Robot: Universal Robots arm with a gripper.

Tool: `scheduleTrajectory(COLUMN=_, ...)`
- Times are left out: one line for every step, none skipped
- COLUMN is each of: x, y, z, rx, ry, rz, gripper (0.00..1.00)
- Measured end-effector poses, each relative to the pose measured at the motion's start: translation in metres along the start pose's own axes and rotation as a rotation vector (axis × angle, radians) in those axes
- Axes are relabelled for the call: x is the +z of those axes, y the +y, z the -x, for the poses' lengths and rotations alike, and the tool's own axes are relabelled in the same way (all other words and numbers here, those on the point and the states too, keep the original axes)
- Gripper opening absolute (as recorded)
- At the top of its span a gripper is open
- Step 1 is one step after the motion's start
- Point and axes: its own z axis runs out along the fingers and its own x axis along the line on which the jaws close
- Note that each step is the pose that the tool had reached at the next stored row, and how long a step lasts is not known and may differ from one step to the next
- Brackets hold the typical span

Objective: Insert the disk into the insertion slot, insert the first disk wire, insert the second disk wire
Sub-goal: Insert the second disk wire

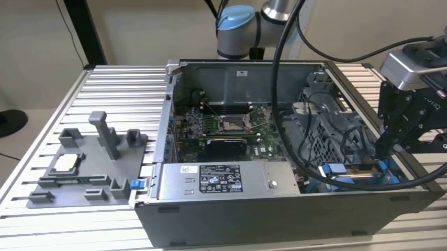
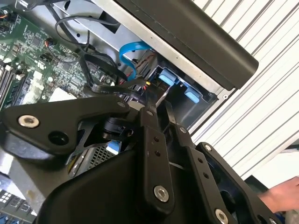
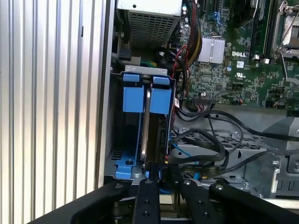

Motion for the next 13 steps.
scheduleTrajectory(x=0.0, y=0.0, z=0.0, rx=0.0, ry=0.0001, rz=0.0, gripper=0.0)
scheduleTrajectory(x=0.0, y=0.0, z=0.0, rx=0.0, ry=0.0001, rz=0.0, gripper=0.0)
scheduleTrajectory(x=0.0, y=0.0, z=0.0, rx=0.0, ry=0.0, rz=0.0, gripper=0.0)
scheduleTrajectory(x=0.0, y=0.0, z=0.0, rx=0.0, ry=-0.0001, rz=0.0, gripper=0.0)
scheduleTrajectory(x=0.0, y=0.0, z=0.0, rx=0.0, ry=-0.0001, rz=0.0, gripper=0.0)
scheduleTrajectory(x=0.0, y=0.0, z=0.0, rx=0.0, ry=-0.0001, rz=0.0, gripper=0.0)
scheduleTrajectory(x=0.0001, y=0.0, z=0.0, rx=0.0, ry=-0.0002, rz=0.0, gripper=0.0)
scheduleTrajectory(x=0.0001, y=0.0, z=0.0, rx=0.0, ry=-0.0003, rz=0.0, gripper=0.0)
scheduleTrajectory(x=0.0002, y=0.0, z=0.0, rx=0.0, ry=-0.0006, rz=-0.0001, gripper=0.0)
scheduleTrajectory(x=0.0002, y=0.0, z=0.0, rx=0.0, ry=-0.0006, rz=0.0, gripper=1.0)
scheduleTrajectory(x=0.0002, y=0.0, z=0.0, rx=0.0, ry=-0.0006, rz=0.0, gripper=1.0)
scheduleTrajectory(x=0.0002, y=0.0, z=-0.0001, rx=0.0, ry=-0.0005, rz=0.0, gripper=1.0)
scheduleTrajectory(x=0.0002, y=-0.0001, z=-0.0001, rx=0.0, ry=-0.0002, rz=0.0, gripper=1.0)
